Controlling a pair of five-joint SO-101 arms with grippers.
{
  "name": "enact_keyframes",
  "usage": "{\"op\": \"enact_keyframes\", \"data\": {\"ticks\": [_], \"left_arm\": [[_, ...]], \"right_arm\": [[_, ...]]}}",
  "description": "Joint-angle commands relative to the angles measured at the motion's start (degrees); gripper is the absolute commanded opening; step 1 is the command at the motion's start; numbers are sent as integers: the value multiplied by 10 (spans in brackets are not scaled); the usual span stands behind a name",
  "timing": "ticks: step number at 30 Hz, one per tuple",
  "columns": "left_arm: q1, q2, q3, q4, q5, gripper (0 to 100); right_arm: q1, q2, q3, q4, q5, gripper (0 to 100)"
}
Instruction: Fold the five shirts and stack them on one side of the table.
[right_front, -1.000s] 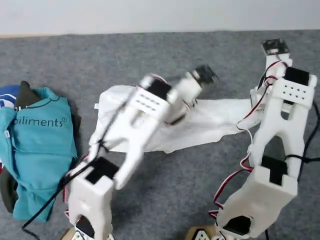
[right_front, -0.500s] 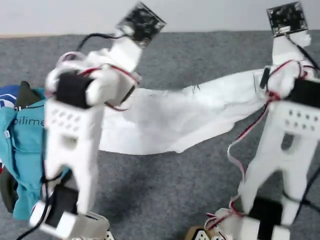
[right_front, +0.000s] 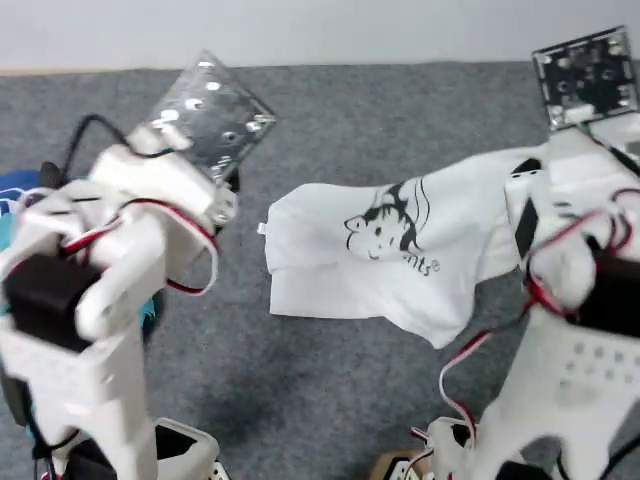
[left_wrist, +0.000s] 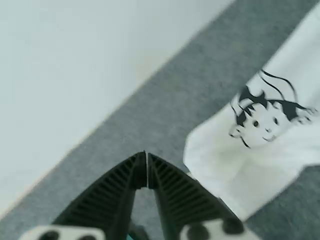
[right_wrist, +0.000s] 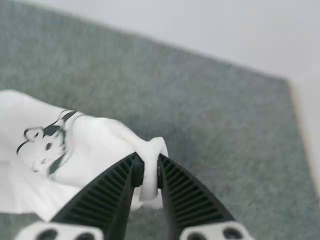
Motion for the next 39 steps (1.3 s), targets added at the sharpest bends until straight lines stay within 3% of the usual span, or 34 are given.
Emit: {"op": "enact_keyframes", "data": {"ticks": [1, 8, 15, 23, 29, 39], "left_arm": [[55, 4, 80, 12, 12, 6], [168, 117, 218, -92, 57, 9], [244, 293, 219, -207, 84, 87], [335, 457, 189, -284, 84, 152], [350, 571, 46, -274, 101, 165], [359, 754, -205, -178, 103, 174]], "right_arm": [[-5, 32, 20, -9, -2, 9], [29, 122, 72, -114, -2, 9], [82, 222, 72, -172, -1, 9], [87, 257, 72, -174, -1, 9], [86, 258, 73, -174, -2, 9], [86, 258, 73, -175, -2, 9]]}}
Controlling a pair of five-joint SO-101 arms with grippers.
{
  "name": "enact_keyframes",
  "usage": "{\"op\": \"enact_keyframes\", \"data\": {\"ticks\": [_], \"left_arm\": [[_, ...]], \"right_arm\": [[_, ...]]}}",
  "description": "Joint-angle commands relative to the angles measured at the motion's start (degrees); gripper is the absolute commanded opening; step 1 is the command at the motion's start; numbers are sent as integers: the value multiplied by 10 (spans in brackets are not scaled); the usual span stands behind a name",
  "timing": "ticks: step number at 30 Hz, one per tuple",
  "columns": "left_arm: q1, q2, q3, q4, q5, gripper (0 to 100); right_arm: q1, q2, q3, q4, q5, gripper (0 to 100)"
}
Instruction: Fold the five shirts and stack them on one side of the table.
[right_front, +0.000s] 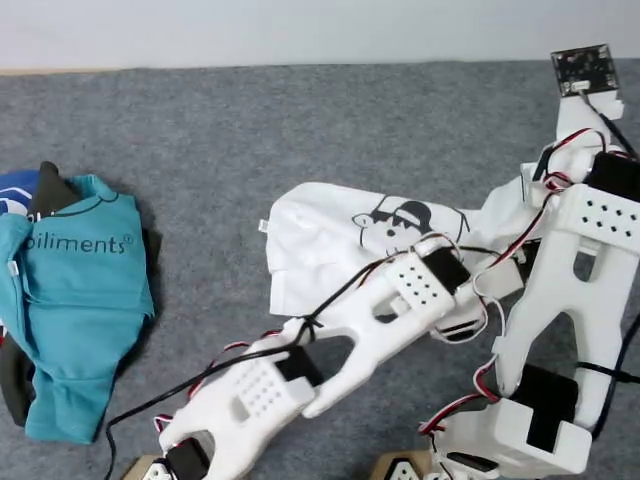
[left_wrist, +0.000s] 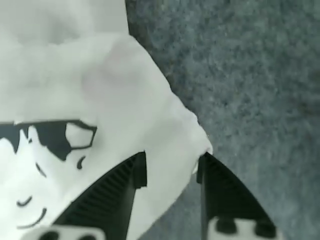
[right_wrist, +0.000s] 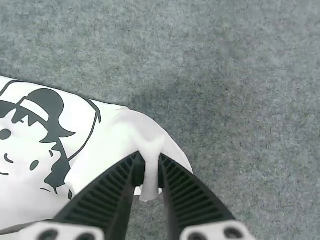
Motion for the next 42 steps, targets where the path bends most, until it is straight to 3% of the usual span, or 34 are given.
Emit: {"op": "enact_keyframes", "data": {"ticks": [1, 9, 13, 20, 28, 42], "left_arm": [[9, 46, -95, 46, 7, 174], [9, 152, -280, 171, 4, 164], [2, 188, -342, 223, 3, 31], [-72, 109, -356, 228, 4, 4], [-153, -79, -185, 228, 1, 4], [-297, -423, 206, 227, -98, 4]], "right_arm": [[4, -2, -4, -12, -2, 9], [4, -2, -4, -12, -2, 9], [4, -5, -5, -12, -2, 9], [7, -8, -8, -11, -1, 9], [4, -8, -8, -7, -1, 9], [-77, -2, 4, 7, -1, 9]]}}
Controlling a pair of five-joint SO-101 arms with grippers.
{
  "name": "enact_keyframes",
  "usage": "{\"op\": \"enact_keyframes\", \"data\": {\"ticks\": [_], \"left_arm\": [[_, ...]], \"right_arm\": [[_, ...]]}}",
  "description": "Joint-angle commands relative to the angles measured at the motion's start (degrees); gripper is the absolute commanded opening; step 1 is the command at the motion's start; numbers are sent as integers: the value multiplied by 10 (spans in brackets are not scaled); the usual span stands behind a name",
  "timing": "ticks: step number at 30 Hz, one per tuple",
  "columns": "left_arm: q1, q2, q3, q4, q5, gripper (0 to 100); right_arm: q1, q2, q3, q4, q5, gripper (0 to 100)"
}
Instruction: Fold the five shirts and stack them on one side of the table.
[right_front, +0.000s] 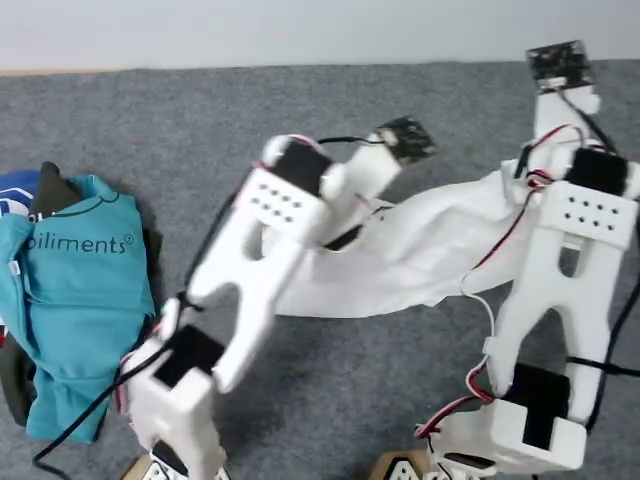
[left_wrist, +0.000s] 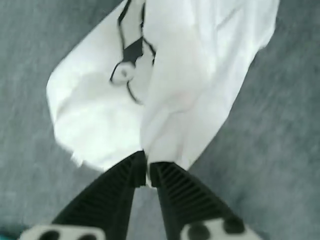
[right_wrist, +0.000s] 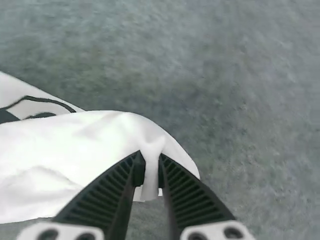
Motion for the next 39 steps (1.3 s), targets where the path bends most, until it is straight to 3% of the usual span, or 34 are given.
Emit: {"op": "enact_keyframes", "data": {"ticks": [1, 5, 10, 16, 27, 34, 39], "left_arm": [[-51, -88, 70, 18, -28, 4], [-114, -101, 135, -3, -47, 5], [-151, -73, 233, -109, -47, 7], [-189, 23, 244, -193, -42, 139], [-229, -30, 106, -102, -34, 181], [-167, -37, 81, -30, -40, 179], [-154, -8, 122, -47, -55, 179]], "right_arm": [[-35, -1, 12, 2, -1, 9], [-69, 0, 58, -13, -1, 9], [-95, 0, 143, -105, -1, 9], [-102, 46, 172, -171, -1, 9], [-100, 82, 147, -168, -4, 9], [-101, 82, 147, -168, -4, 9], [-100, 82, 147, -168, -4, 9]]}}
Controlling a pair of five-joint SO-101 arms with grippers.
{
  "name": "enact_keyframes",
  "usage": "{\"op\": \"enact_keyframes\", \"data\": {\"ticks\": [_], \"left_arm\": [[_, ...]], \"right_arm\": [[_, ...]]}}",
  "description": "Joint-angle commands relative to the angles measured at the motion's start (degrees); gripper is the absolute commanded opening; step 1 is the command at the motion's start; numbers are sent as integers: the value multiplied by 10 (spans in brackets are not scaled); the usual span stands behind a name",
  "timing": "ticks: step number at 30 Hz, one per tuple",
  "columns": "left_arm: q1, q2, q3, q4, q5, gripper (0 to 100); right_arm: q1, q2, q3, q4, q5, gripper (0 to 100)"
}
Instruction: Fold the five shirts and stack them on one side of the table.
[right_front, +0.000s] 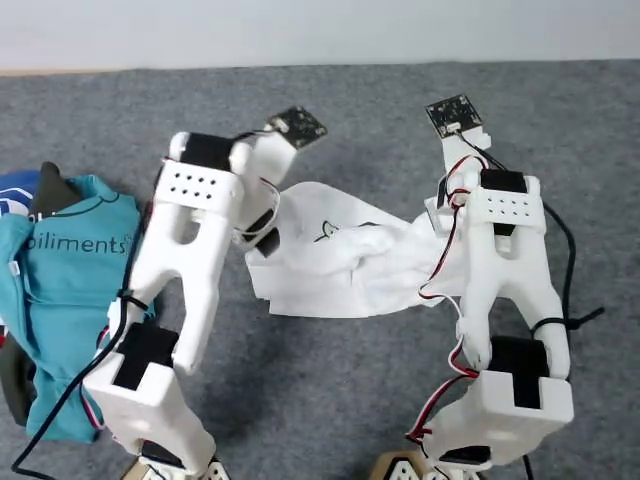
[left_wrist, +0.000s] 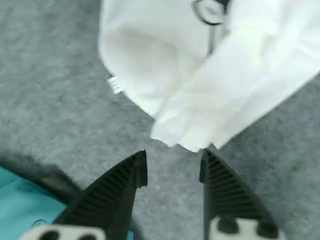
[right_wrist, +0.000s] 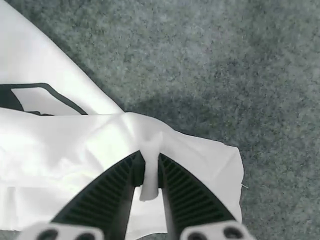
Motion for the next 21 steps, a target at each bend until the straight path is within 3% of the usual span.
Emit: {"op": "enact_keyframes", "data": {"ticks": [1, 10, 21], "left_arm": [[3, 12, 15, -17, -18, 179], [-41, 139, -6, -88, -55, 178], [-72, 213, -240, -79, -19, 177]], "right_arm": [[-3, -5, -33, -7, -4, 9], [-3, -5, -33, -7, -4, 9], [-4, 0, -33, -23, -4, 9]]}}
